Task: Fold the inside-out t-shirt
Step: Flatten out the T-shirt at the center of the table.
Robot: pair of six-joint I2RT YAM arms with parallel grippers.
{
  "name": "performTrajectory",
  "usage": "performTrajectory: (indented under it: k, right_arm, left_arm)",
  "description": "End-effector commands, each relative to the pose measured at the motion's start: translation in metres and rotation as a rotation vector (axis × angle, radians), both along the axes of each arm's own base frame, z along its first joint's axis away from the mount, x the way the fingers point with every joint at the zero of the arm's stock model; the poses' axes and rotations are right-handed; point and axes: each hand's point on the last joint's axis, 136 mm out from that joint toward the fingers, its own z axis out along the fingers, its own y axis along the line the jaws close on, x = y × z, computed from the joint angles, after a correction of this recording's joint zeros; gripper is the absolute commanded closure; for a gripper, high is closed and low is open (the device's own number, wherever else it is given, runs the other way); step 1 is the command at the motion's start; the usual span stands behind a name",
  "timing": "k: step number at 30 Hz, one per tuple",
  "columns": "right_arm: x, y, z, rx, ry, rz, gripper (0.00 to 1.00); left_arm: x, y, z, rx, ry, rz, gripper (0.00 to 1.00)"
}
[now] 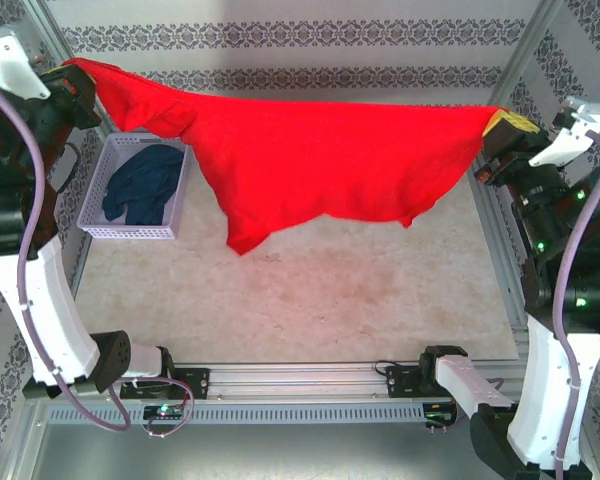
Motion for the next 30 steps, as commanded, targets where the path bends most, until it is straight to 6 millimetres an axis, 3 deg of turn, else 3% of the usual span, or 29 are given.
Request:
performTrajectory:
  k: [1, 8, 11, 14, 19, 22, 26, 30]
  right_arm:
    - [-0.028, -0.002, 0.011, -0.017, -0.047, -0.022, 1.0]
    - [-0.061, -0.007, 0.016, -0.049, -0.083, -0.07, 1.0]
    - [-0.064, -0.011, 0.02, -0.057, -0.099, -0.098, 1.0]
    - [-0.054, -0.016, 0.023, -0.061, -0.105, -0.124, 1.0]
    - [-0.009, -0.02, 0.018, -0.051, -0.082, -0.128, 1.0]
    - [0.033, -0.024, 0.009, -0.048, -0.059, -0.138, 1.0]
    - [0.111, -0.033, -0.023, -0.053, 0.014, -0.162, 1.0]
    - [0.203, -0.037, -0.08, -0.072, 0.122, -0.183, 1.0]
  left_arm:
    - [-0.04, 0.001, 0.022, 0.008, -0.091, 0.04, 1.0]
    - [-0.082, -0.003, 0.037, 0.04, -0.163, 0.067, 1.0]
    - [-0.075, 0.0, 0.038, 0.043, -0.164, 0.076, 1.0]
    - [-0.051, 0.004, 0.033, 0.035, -0.138, 0.069, 1.0]
    - [0.014, 0.017, 0.015, 0.014, -0.068, 0.075, 1.0]
    - [0.067, 0.023, -0.009, -0.003, 0.0, 0.058, 1.0]
    - [0.15, 0.019, -0.06, 0.015, 0.117, 0.03, 1.0]
    - [0.241, 0.016, -0.137, 0.016, 0.262, 0.012, 1.0]
